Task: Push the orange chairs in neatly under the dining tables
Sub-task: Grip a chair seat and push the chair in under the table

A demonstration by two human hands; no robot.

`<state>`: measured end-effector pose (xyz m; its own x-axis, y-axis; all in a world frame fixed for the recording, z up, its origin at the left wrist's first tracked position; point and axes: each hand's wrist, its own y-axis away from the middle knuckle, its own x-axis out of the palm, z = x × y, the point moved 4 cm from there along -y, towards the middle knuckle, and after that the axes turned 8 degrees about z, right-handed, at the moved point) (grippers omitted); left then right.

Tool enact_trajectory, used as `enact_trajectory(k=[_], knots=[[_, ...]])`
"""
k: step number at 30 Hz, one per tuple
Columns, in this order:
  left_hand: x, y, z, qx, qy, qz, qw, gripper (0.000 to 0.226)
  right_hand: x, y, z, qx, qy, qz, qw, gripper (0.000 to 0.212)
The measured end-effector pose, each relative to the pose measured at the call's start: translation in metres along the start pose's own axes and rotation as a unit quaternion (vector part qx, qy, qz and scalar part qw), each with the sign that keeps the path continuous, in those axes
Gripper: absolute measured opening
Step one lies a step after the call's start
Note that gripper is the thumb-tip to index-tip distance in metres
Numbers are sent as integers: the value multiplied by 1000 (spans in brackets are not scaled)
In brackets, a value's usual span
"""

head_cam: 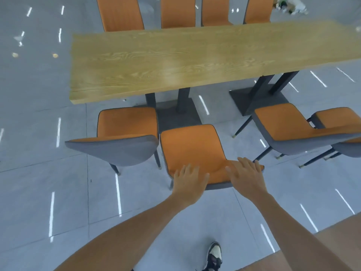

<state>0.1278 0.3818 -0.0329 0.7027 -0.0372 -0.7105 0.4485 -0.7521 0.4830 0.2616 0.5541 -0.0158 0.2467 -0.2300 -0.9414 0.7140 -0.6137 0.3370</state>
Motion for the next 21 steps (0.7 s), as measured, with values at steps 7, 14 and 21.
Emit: enact_trajectory(k=[7,14,21], knots=[[54,-7,-55,-87,4,-112,990,44,25,-18,-67,-120,-19,4,993,39],[50,-34,-41,-119,-13,-165,979,43,21,-40,-57,-176,-72,-136,972,35],[9,-75,-20,-76,-62,-247,964,43,10,-88,-35,-196,-76,-158,965,34]])
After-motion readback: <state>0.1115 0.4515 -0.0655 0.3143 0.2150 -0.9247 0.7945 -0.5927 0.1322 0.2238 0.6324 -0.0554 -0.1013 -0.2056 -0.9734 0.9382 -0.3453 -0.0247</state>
